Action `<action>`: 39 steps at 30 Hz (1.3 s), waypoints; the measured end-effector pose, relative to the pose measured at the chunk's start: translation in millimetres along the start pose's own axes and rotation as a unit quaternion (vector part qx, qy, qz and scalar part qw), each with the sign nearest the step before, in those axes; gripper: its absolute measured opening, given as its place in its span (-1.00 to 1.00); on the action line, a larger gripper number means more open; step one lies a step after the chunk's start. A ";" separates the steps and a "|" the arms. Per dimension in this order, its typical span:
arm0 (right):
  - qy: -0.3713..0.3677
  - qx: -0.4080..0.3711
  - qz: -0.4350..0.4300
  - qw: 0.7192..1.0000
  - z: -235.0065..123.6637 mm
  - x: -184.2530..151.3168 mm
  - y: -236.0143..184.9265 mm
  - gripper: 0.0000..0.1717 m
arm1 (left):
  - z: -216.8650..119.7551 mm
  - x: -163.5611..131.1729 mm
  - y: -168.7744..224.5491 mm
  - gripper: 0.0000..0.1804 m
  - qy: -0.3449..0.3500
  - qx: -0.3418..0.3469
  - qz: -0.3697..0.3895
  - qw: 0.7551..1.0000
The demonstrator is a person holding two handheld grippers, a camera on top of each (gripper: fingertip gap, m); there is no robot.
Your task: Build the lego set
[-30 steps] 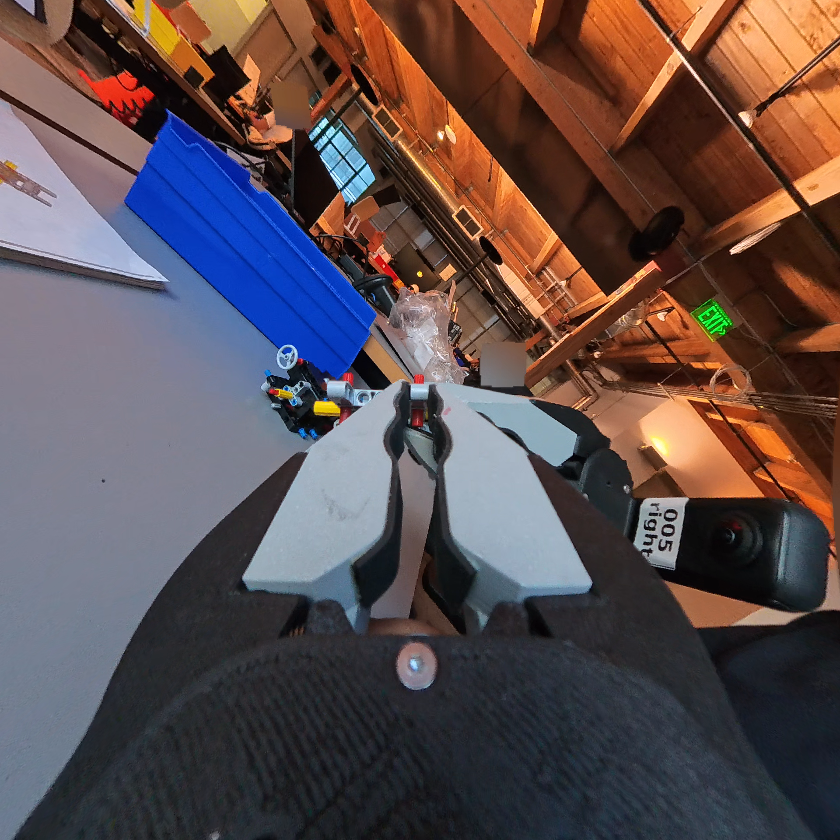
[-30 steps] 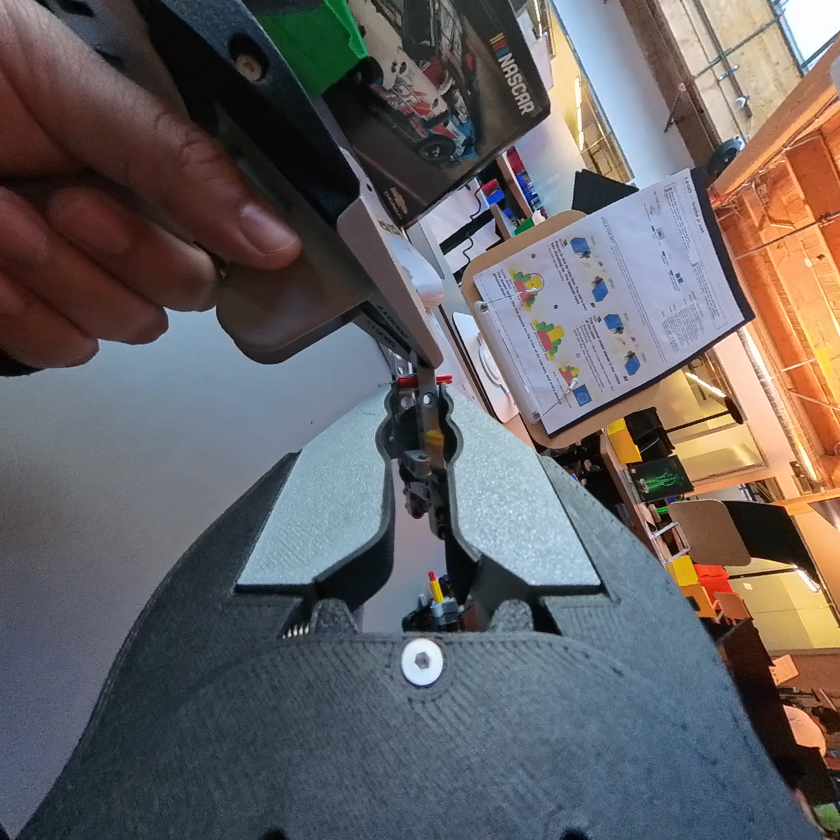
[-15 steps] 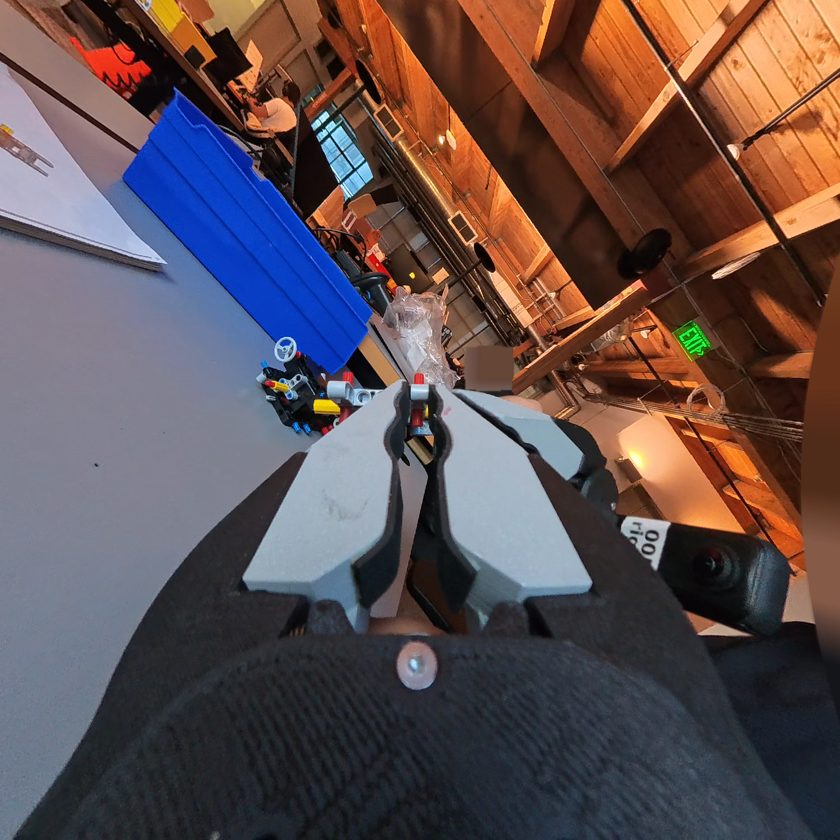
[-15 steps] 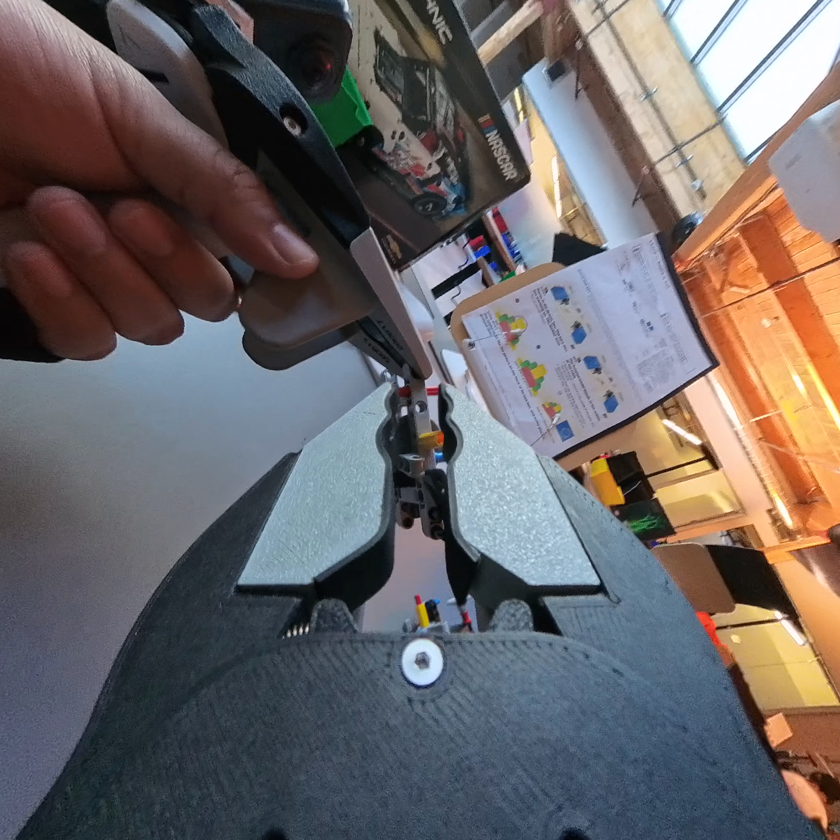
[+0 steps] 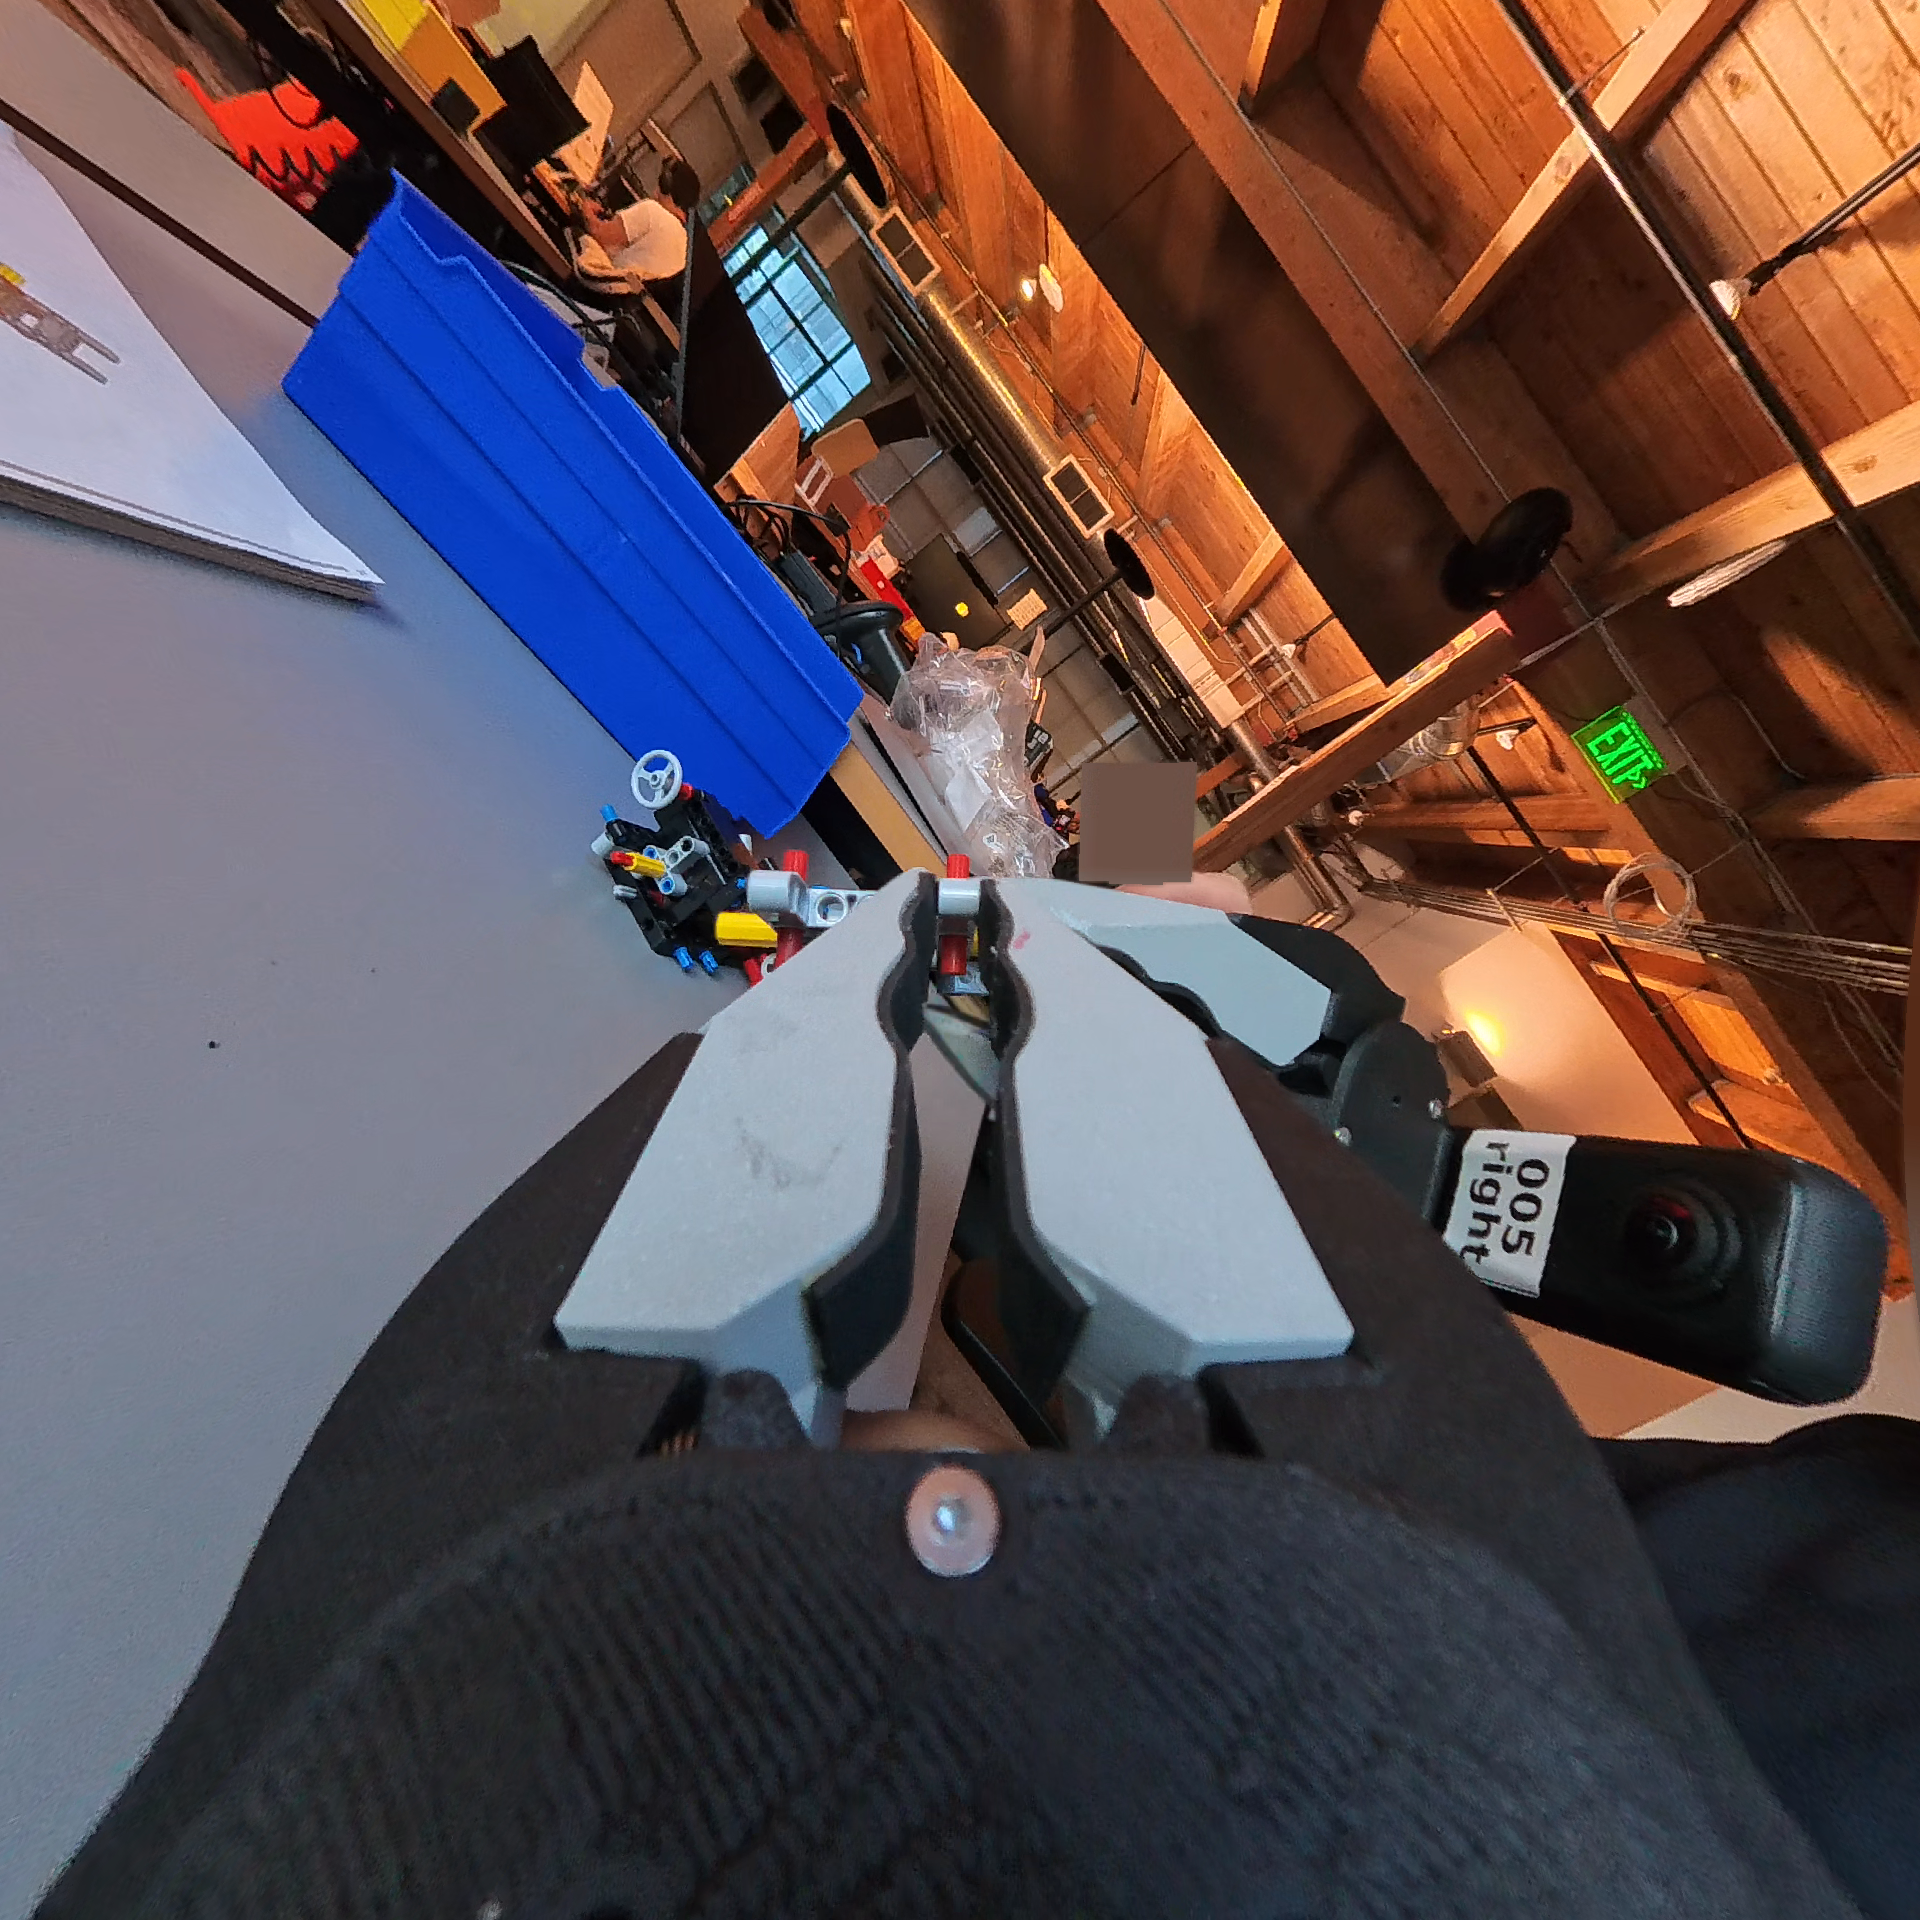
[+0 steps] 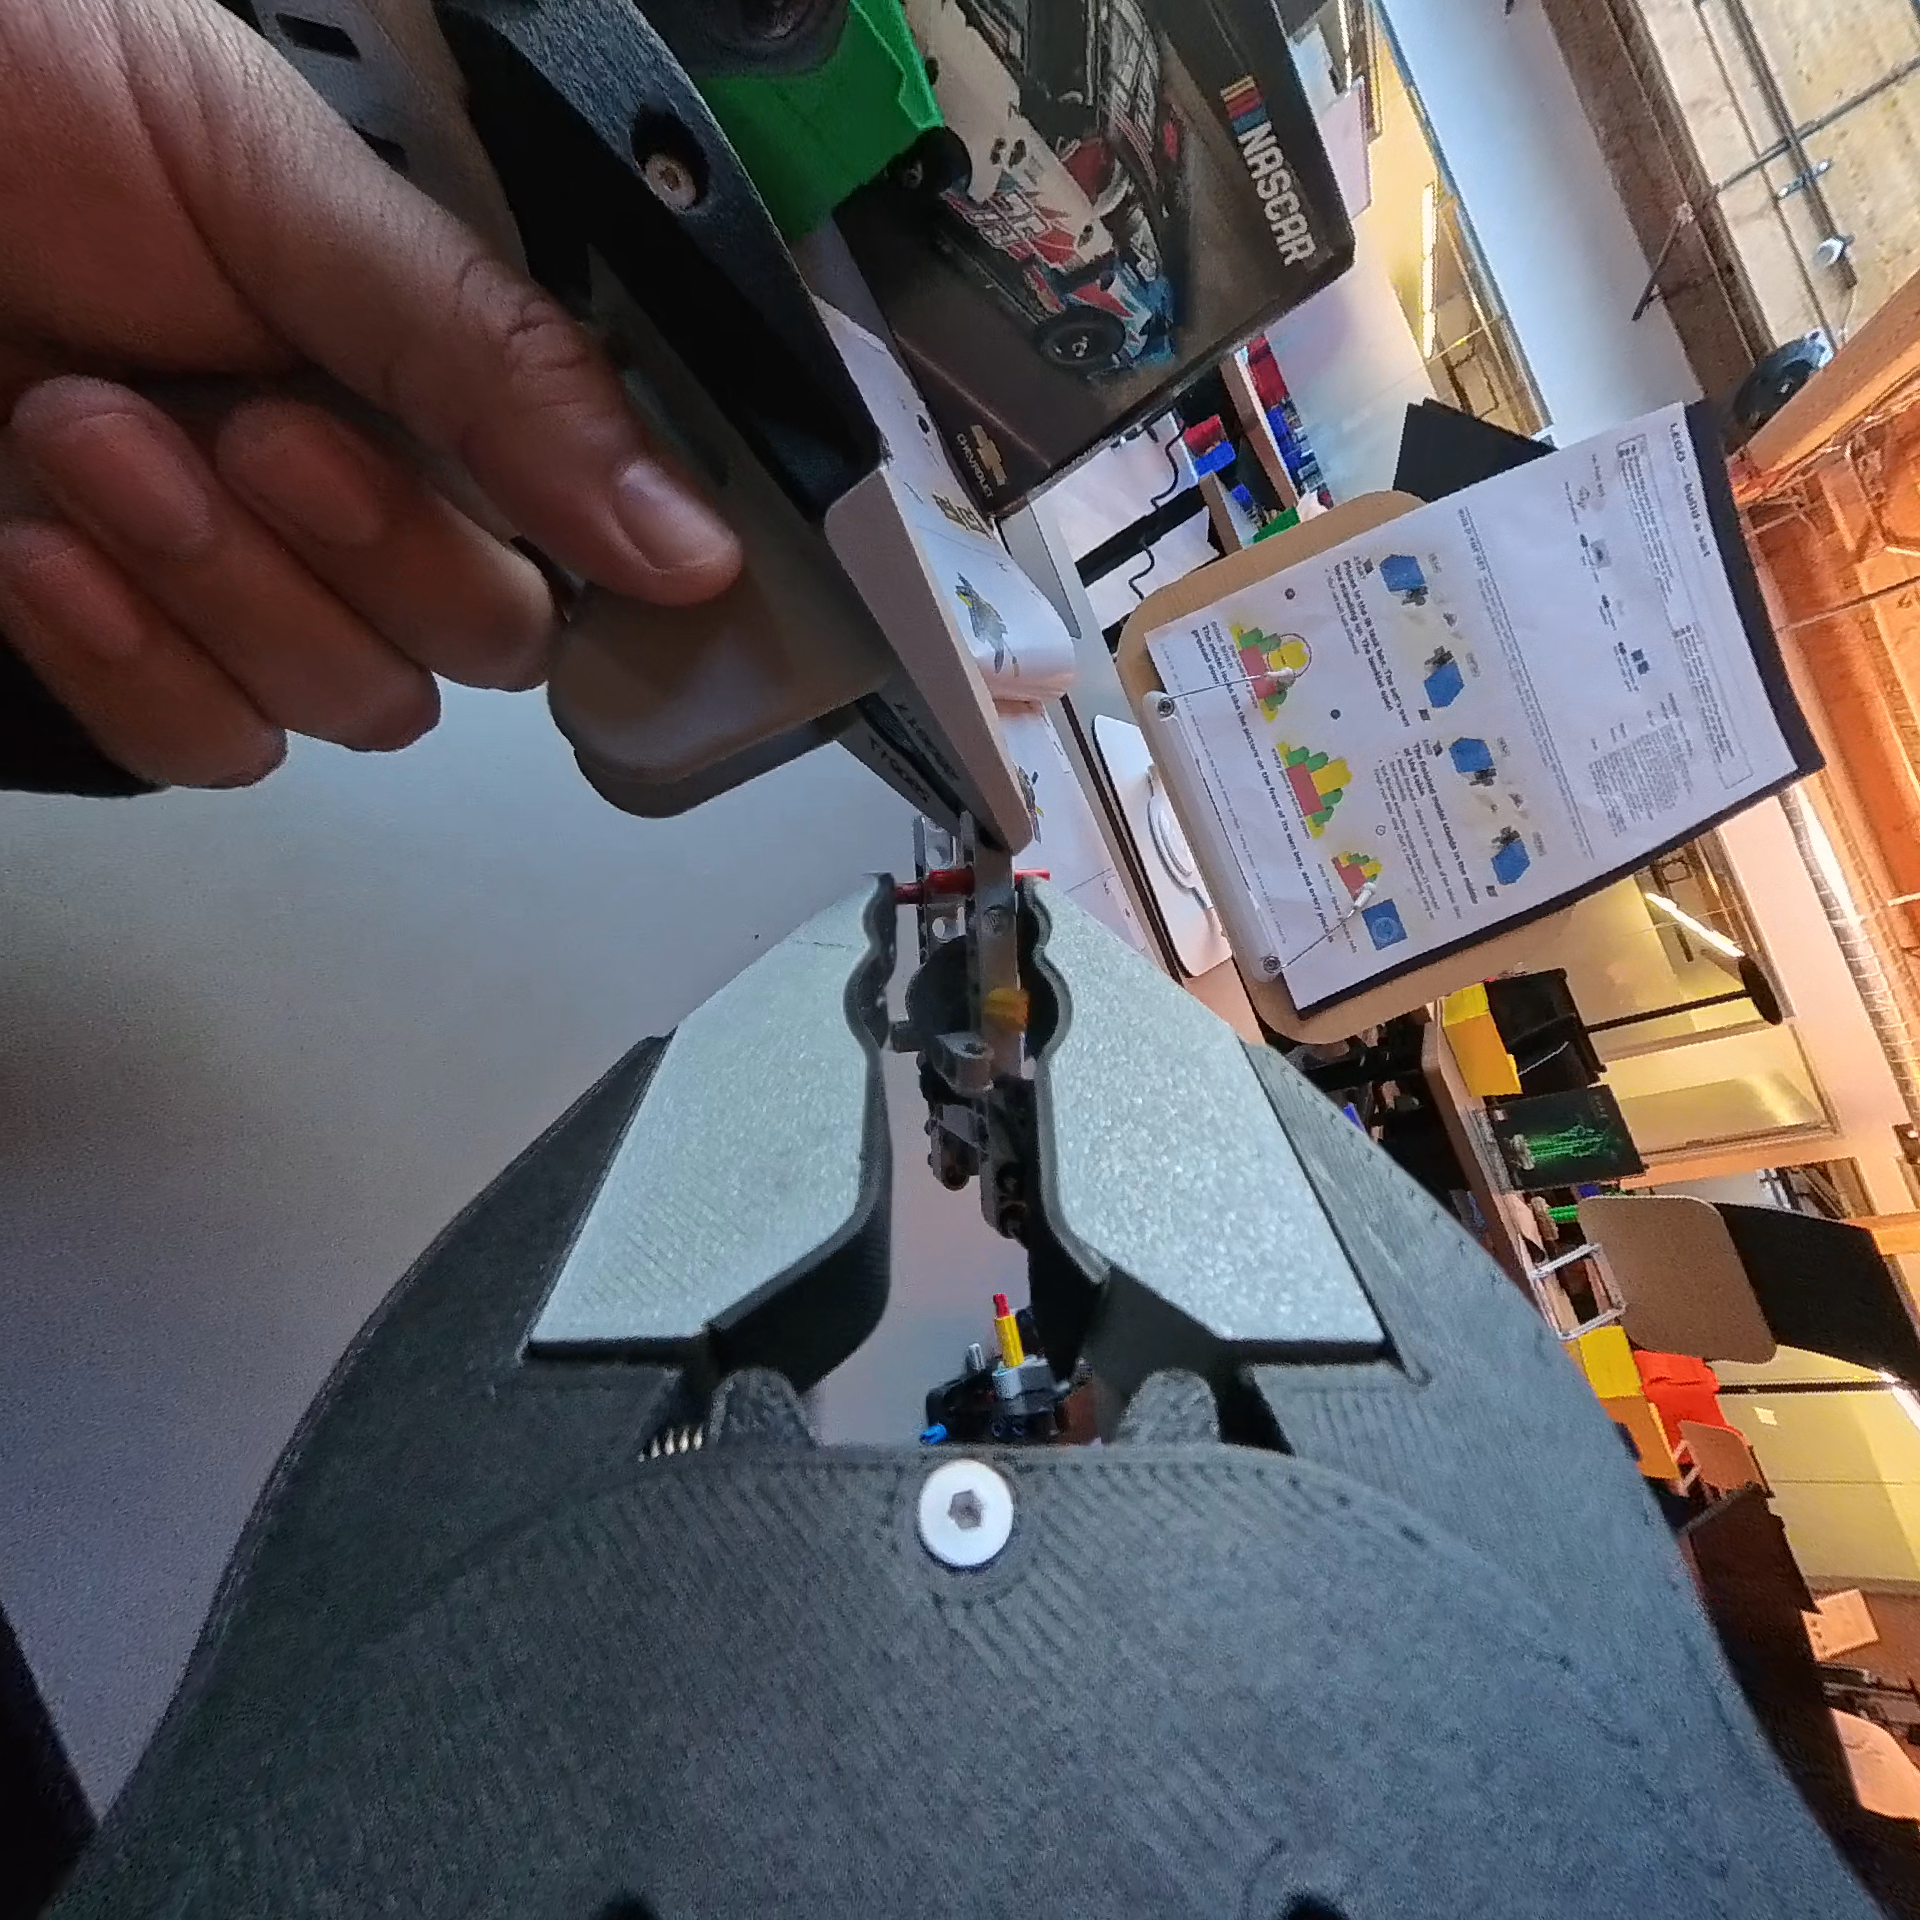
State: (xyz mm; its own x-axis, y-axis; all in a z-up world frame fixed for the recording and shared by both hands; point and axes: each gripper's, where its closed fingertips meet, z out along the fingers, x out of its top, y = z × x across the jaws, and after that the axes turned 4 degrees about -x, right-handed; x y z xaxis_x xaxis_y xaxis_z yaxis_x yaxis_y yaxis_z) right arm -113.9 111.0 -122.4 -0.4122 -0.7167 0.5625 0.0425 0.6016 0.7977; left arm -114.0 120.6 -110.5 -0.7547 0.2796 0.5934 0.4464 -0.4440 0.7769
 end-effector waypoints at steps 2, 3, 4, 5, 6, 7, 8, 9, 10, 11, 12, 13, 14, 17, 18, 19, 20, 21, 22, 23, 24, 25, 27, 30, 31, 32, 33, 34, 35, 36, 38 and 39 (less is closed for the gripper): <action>0.000 -0.003 0.009 1.000 0.6 0.3 -0.1 -0.79 | -0.5 -0.1 -0.8 -0.94 0.001 0.002 -0.002 1.000; -0.002 -0.008 0.013 1.000 0.7 -0.1 1.7 -0.85 | -0.5 -0.6 -0.9 -0.94 0.000 0.002 -0.004 1.000; -0.001 -0.012 0.017 1.000 0.9 -0.1 2.7 -0.85 | -0.6 -0.6 -0.6 -0.95 0.002 0.002 -0.005 1.000; -0.002 -0.013 0.022 1.000 1.2 -0.1 2.8 -0.85 | -0.8 -0.3 -0.5 -0.95 0.004 0.003 -0.006 1.000; -0.002 -0.015 0.024 1.000 1.6 -0.1 2.6 -0.85 | -1.1 -0.2 -1.0 -0.95 0.005 0.006 -0.007 1.000; -0.002 -0.019 0.024 1.000 2.0 -0.1 2.3 -0.84 | -1.4 -0.3 -1.3 -0.95 0.006 0.008 -0.010 1.000; -0.001 -0.023 0.023 0.999 2.4 -0.4 1.9 -0.84 | -1.7 -0.4 -1.8 -0.95 0.008 0.008 -0.017 1.000; -0.002 -0.027 0.022 0.999 3.0 -1.3 1.5 -0.83 | -1.8 -1.0 -2.5 -0.94 0.009 0.008 -0.025 1.000; -0.006 -0.030 0.022 0.999 3.9 -3.3 1.2 -0.82 | -2.1 -1.7 -2.7 -0.94 0.011 0.008 -0.033 0.999; -0.009 -0.030 0.022 0.999 5.0 -5.8 0.0 -0.82 | -2.2 -3.3 -3.4 -0.94 0.011 0.010 -0.037 0.999; -0.009 -0.028 0.026 0.999 5.2 -6.8 -1.1 -0.82 | -2.4 -4.8 -4.4 -0.95 0.011 0.014 -0.034 0.999; -0.007 -0.029 0.031 0.999 4.3 -6.4 -1.0 -0.82 | -2.4 -5.2 -3.3 -0.94 0.013 0.012 -0.028 0.999; -0.003 -0.032 0.035 0.999 2.7 -5.5 0.0 -0.83 | -2.0 -5.4 -1.3 -0.94 0.013 0.010 -0.020 1.000; 0.005 -0.034 0.047 0.998 0.0 -4.7 1.9 -0.82 | 0.0 -5.4 1.7 -0.95 0.007 0.012 0.002 1.000; 0.004 -0.028 0.052 0.998 -0.4 -5.1 1.6 -0.82 | 0.4 -5.9 1.5 -0.95 0.006 0.010 -0.001 1.000; 0.003 -0.023 0.054 0.998 -0.6 -5.7 1.0 -0.82 | 0.5 -6.6 0.8 -0.95 0.006 0.009 -0.004 1.000; 0.002 -0.020 0.052 0.998 -0.8 -6.1 0.6 -0.82 | 0.4 -7.1 0.5 -0.95 0.006 0.010 -0.004 1.000; 0.003 -0.020 0.049 0.999 -0.9 -6.2 0.5 -0.82 | 0.4 -7.4 0.5 -0.95 0.007 0.009 -0.004 1.000; 0.005 -0.021 0.049 0.999 -1.2 -6.0 0.8 -0.83 | 0.4 -7.3 0.9 -0.95 0.007 0.009 -0.004 1.000; 0.007 -0.021 0.051 0.998 -1.5 -5.3 1.6 -0.83 | 0.4 -6.8 1.8 -0.95 0.008 0.008 0.000 1.000; 0.009 -0.021 0.052 0.998 -1.8 -4.0 2.6 -0.83 | 0.2 -6.0 3.4 -0.94 0.011 0.006 0.005 1.000; 0.010 -0.021 0.052 0.998 -1.9 -2.5 3.6 -0.83 | -0.2 -4.8 4.9 -0.94 0.015 0.005 0.010 1.000; 0.010 -0.020 0.049 0.999 -1.1 0.1 4.5 -0.84 | -1.8 -2.3 6.4 -0.95 0.029 0.007 0.018 0.999; 0.013 -0.019 0.044 0.999 1.1 1.7 2.9 -0.84 | -5.0 -1.0 5.5 -0.95 0.045 0.010 0.013 0.999; 0.014 -0.021 0.042 0.999 1.7 1.7 2.4 -0.82 | -5.5 -0.7 4.7 -0.95 0.046 0.010 0.010 0.999; 0.015 -0.024 0.039 0.999 2.2 1.5 2.2 -0.82 | -5.6 -0.4 4.2 -0.94 0.047 0.009 0.006 0.999; 0.015 -0.026 0.038 0.999 2.7 1.2 2.0 -0.82 | -5.7 -0.4 3.6 -0.95 0.047 0.008 0.003 0.999; 0.015 -0.028 0.038 0.999 3.4 0.7 1.6 -0.83 | -5.8 -0.1 2.9 -0.94 0.049 0.009 0.002 0.999; 0.015 -0.030 0.039 0.999 4.1 0.4 1.1 -0.84 | -6.0 0.0 2.2 -0.94 0.050 0.011 0.002 0.999; 0.014 -0.030 0.039 0.999 5.1 -0.3 0.3 -0.84 | -6.4 0.0 0.8 -0.94 0.051 0.013 0.000 0.999; 0.010 -0.029 0.037 0.999 7.7 -1.8 -1.7 -0.83 | -7.3 -0.1 -2.7 -0.94 0.053 0.015 -0.007 0.998; 0.009 -0.029 0.037 0.999 8.9 -2.4 -2.5 -0.84 | -7.6 0.2 -4.3 -0.94 0.054 0.017 -0.010 0.998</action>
